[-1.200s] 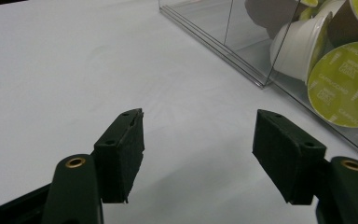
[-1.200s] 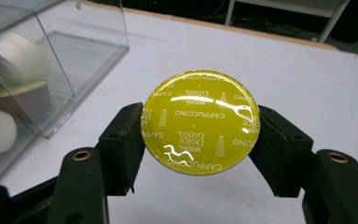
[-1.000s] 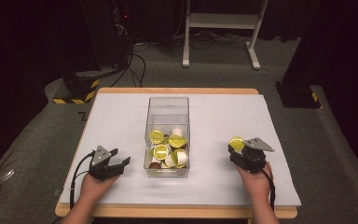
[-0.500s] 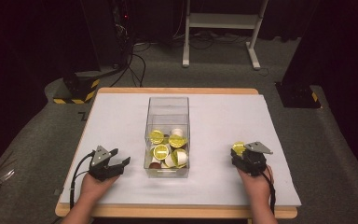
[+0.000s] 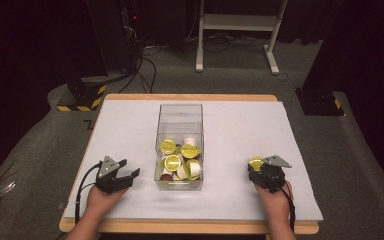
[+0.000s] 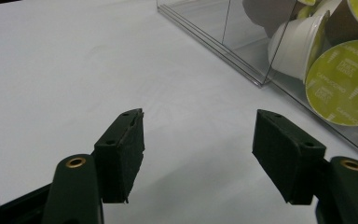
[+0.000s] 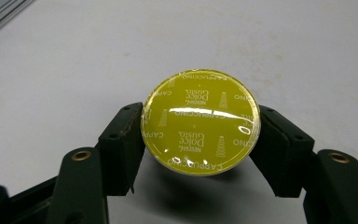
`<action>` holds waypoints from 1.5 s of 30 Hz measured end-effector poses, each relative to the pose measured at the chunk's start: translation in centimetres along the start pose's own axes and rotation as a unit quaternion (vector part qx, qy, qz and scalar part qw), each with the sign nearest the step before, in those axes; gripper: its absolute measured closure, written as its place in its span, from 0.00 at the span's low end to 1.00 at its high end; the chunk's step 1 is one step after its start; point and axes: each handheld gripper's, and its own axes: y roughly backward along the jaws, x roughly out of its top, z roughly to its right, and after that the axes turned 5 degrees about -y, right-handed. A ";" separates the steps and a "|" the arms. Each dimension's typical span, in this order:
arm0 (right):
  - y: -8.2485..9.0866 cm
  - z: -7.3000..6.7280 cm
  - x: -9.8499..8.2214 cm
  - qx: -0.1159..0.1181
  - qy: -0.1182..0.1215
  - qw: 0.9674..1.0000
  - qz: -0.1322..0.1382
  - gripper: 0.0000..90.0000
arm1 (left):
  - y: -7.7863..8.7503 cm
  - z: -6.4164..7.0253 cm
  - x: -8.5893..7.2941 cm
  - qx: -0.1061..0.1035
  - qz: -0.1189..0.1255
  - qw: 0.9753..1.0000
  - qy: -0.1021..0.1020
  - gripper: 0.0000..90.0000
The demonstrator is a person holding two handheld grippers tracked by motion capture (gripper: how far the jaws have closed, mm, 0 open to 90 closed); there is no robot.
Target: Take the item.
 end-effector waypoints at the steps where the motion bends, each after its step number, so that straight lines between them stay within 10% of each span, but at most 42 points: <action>1: 0.0 0.0 0.0 0.000 0.000 1.000 0.000 0.42 | 0.0 0.0 0.0 0.000 0.000 1.000 0.000 0.38; 31: 0.9 -0.4 0.8 0.009 -0.002 1.000 0.016 0.21 | 0.0 0.0 0.0 -0.001 0.000 1.000 0.000 0.38; 45: 2.9 -2.6 1.8 0.036 0.018 0.998 0.048 0.20 | 0.4 0.2 0.0 -0.003 0.004 1.000 0.003 0.38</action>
